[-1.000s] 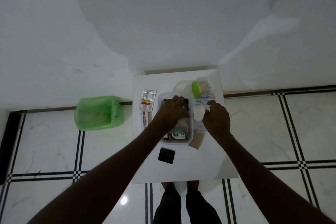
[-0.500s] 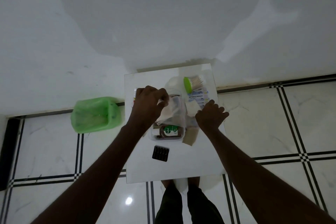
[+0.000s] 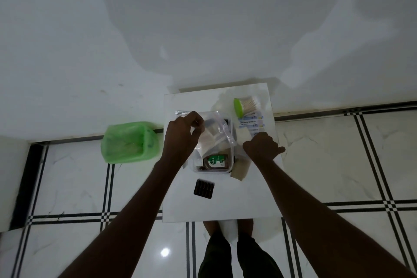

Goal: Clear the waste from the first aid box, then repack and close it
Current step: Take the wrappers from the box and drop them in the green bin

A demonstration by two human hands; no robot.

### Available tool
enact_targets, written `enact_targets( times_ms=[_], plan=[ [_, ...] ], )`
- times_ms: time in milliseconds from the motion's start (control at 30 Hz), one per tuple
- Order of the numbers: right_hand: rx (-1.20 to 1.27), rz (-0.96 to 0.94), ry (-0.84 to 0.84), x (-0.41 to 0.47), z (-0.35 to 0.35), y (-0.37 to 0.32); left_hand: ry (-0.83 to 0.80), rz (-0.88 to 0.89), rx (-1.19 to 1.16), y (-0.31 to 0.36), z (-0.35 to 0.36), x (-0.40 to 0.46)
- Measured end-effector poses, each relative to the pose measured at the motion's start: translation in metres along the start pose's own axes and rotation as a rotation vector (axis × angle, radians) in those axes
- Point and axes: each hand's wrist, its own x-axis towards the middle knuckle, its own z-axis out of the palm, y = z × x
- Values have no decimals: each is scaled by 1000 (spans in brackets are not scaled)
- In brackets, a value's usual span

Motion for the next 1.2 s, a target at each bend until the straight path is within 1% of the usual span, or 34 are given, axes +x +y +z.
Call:
enact_targets(
  times_ms=[67,133,200,300,367,400,467,500,567,633,733,800,867,900,967,1033,1067,1100,1200],
  plan=[
    [-9,-22,29,-3,3,1,13,-1,-4,0,2,-4],
    [7,-8,12,-7,1,3,27,-1,-9,2,3,-7],
    [25,29,-31,-13,-5,3,40,1,-15,2,4,-8],
    [141,132,-108,-15,-11,1,44,-6,-16,3,4,-9],
    [307,211,-212,6,9,9,44,-18,-12,4,3,-10],
    [402,219,-265,28,34,20,47,-23,-16,5,3,-11],
    [467,247,-315,55,69,37,55,-24,-20,4,3,-12],
    [470,264,-316,54,69,42,58,-21,-20,4,2,-12],
    [491,239,-323,24,37,35,60,-24,-24,3,2,-15],
    [532,210,-367,-1,8,28,62,-28,-23,3,1,-16],
    [507,319,-289,0,5,28,76,-16,-23,0,2,-17],
    [485,342,-225,-2,2,23,80,-15,-17,-1,2,-17],
    [436,279,-126,-12,-9,18,80,-16,-16,-2,4,-19],
    [390,206,-35,-19,-19,18,79,-22,-23,-2,3,-20],
    [416,-32,204,-30,-34,14,85,-55,-49,-2,1,-22],
    [532,-282,370,-39,-49,10,110,-99,-87,-1,-2,-22],
    [587,-381,421,-46,-61,5,132,-121,-110,1,-8,-21],
    [647,-437,433,-53,-71,2,143,-143,-131,2,-11,-21],
    [744,-497,412,-76,-107,-17,167,-212,-221,3,-29,-20]
  ],
)
